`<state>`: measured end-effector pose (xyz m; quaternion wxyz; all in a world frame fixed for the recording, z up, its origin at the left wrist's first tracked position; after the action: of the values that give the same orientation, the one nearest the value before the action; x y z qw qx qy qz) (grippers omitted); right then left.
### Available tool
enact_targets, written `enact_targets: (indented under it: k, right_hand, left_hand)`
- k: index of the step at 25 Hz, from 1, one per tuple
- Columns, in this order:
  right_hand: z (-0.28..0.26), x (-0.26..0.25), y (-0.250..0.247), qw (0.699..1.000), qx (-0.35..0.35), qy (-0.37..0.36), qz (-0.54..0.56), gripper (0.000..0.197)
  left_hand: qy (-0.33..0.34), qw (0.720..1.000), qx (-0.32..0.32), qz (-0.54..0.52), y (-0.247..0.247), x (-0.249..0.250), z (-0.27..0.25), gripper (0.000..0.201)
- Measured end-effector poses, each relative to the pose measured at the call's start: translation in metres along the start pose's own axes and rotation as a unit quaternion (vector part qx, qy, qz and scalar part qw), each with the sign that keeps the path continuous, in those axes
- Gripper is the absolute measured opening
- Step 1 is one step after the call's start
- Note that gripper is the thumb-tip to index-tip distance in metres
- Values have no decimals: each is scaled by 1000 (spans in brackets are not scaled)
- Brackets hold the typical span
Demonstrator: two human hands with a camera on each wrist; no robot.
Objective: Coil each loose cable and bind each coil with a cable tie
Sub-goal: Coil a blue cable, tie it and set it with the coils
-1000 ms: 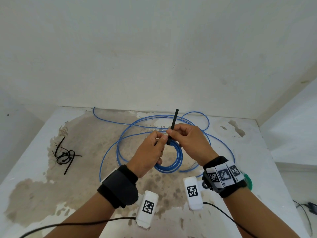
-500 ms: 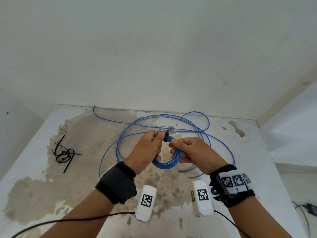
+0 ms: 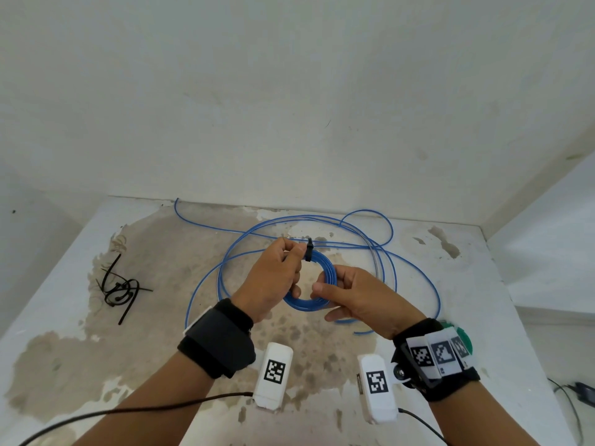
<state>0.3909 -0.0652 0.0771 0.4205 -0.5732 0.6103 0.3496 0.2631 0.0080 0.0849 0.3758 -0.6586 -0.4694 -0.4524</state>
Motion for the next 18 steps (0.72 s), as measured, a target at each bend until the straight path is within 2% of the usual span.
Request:
enact_targets:
  k: [4, 7, 13, 15, 18]
  right_hand:
    - [-2, 1, 4, 1000, 6, -11, 5, 12]
    - [-3, 5, 5, 999, -10, 20, 31, 13]
    - [-4, 8, 9, 999, -12, 32, 40, 34]
    - [-2, 0, 4, 999, 21, 15, 34, 43]
    - [9, -12, -9, 996, 92, 13, 9, 42]
  left_hand:
    - [-12, 999, -13, -28, 0, 0, 0, 23]
    - [-20, 999, -9, -41, -3, 1, -2, 21]
    - [-27, 999, -15, -35, -4, 3, -4, 19]
    - [-22, 999, -15, -24, -3, 2, -5, 20]
    - [-13, 999, -30, 7, 1, -1, -8, 21]
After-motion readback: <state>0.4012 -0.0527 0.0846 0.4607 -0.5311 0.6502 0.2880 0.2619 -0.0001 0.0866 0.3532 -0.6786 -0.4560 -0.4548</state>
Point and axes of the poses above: each hand's wrist, its own z-axis towards the middle knuckle, its own y-axis out of the palm, x = y × z, the point moved 7 cm from there along z, towards the middle knuckle, and after that the axes turned 12 degrees about x, right-handed, at the moved point
